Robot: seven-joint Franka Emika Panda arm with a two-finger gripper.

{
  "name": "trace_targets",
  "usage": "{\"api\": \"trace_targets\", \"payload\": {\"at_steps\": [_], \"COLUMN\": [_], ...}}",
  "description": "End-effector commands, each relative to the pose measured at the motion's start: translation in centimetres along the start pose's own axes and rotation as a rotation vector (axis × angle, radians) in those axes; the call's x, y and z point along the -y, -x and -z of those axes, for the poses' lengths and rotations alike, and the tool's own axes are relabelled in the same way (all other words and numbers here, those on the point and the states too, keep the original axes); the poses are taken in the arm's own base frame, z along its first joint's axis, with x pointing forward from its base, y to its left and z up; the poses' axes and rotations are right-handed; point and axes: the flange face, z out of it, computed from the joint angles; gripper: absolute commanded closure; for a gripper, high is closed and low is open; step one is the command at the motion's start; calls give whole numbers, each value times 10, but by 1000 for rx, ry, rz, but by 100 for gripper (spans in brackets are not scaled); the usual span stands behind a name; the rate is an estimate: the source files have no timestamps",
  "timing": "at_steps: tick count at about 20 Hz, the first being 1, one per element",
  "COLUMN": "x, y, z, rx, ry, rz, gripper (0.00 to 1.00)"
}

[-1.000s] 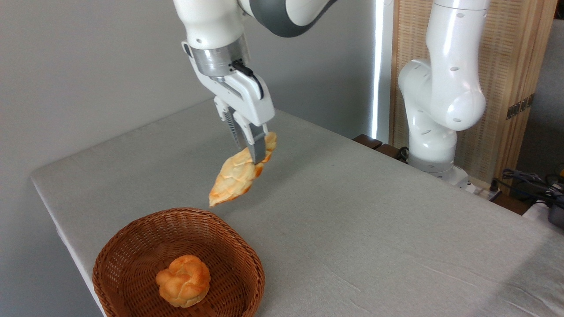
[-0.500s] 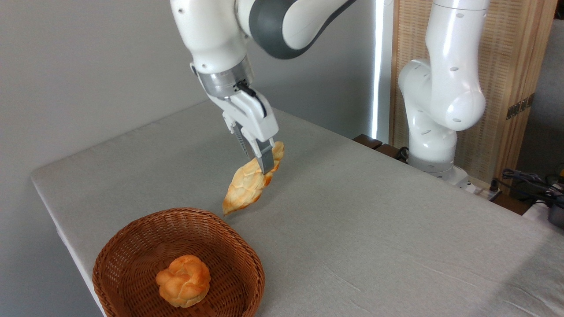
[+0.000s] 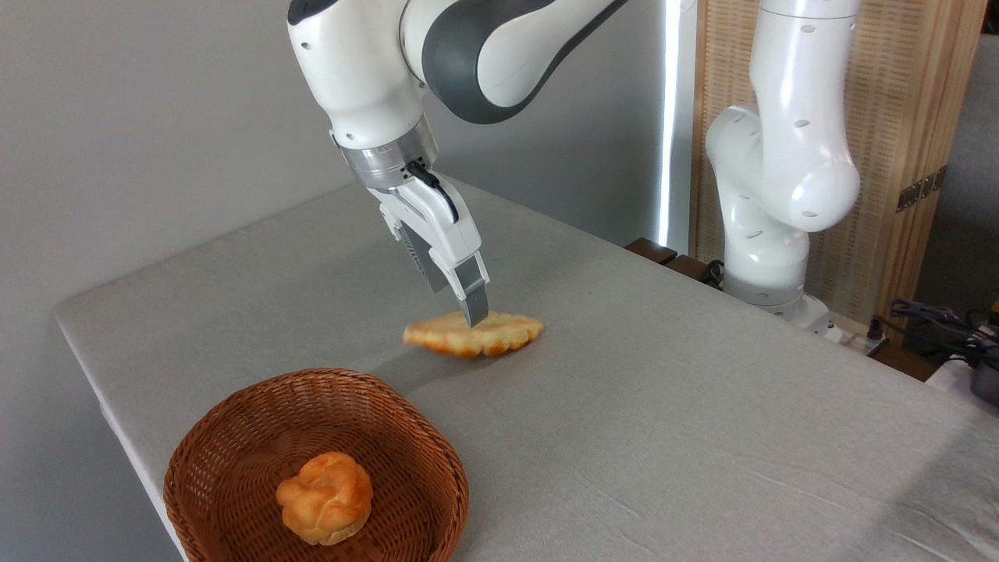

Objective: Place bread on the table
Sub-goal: 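Lower the flat bread onto the table and open the gripper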

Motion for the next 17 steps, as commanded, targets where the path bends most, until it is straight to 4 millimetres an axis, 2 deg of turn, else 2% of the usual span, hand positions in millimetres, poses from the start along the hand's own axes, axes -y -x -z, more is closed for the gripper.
{"api": "trace_targets", "payload": {"at_steps": [1,2,5,7,9,11,17], "x": [0,2,24,33,49,57,65], "y": [-3,-4,-8,-13,-6,-6,-3], "z": [24,32,66,67,69,70,65], "rx": [-54,-76,-236,-271,-287,-309,-299], "ry": [-39,-59,-188,-234,-266,-288,-286], "rz": [13,12,36,39,66,79,86], "gripper": [0,0,0,0,0,0,0]}}
